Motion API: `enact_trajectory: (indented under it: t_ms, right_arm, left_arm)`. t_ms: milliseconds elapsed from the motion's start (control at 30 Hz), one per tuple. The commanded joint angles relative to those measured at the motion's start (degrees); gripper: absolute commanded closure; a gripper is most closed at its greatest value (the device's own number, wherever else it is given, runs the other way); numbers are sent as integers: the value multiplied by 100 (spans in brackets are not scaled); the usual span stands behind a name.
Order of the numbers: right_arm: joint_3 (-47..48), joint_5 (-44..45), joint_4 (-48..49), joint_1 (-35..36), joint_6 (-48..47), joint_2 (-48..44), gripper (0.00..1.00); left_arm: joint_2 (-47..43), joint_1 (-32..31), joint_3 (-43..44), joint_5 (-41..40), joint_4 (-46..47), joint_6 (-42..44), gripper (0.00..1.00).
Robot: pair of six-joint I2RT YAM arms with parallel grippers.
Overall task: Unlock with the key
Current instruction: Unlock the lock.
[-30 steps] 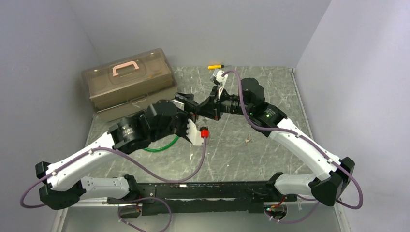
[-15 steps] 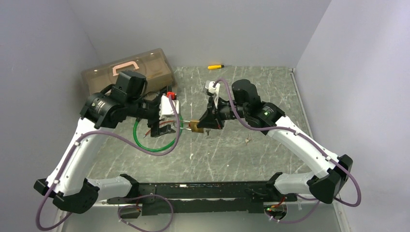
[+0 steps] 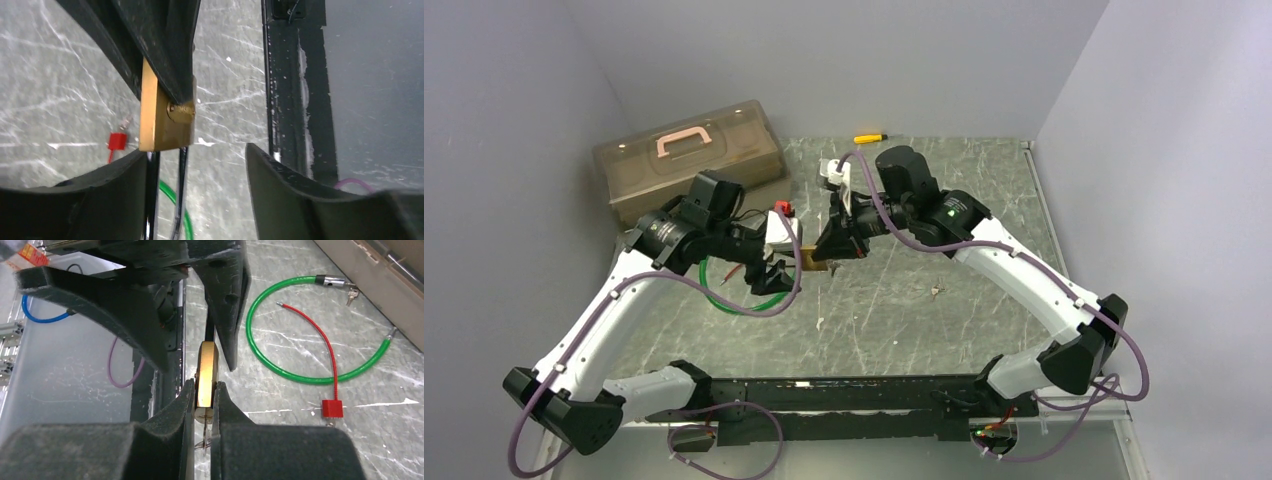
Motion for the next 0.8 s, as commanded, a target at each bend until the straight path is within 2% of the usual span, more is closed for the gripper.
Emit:
enact_trajectory:
  t_ms: [0, 33, 67, 133, 333, 433, 500, 700, 767]
  right_arm:
    - [532, -315, 26, 59, -239, -38, 100]
    - [566, -324, -1, 79, -249, -32, 100]
    - [581, -333, -15, 92, -257, -24, 100]
    - [593, -343, -19, 99, -258, -16, 100]
    - [380, -456, 241, 109, -96, -92, 100]
    - [397, -383, 194, 106, -24, -93, 78]
    - [419, -259, 77, 36, -50, -189, 72]
    - [-36, -316, 333, -526, 272, -909, 71]
    - [-212, -342, 463, -623, 371, -1084, 73]
  left_arm:
    - [-334, 25, -297, 444, 615, -159, 54]
    - [-405, 21, -399, 429, 703, -188, 74]
    - [-469, 25, -528, 397, 820, -289, 87]
    - [-566, 21, -680, 390, 943, -462, 99]
    - [-811, 49, -1070, 674, 1086, -803, 100]
    - [-908, 217, -1199, 879, 1376, -1124, 100]
    - [-992, 367, -1274, 1038, 1586, -1357, 100]
    - [-1239, 554, -1480, 1096, 1736, -1561, 100]
    - [-1259, 578, -1500, 1090, 1769, -1625, 100]
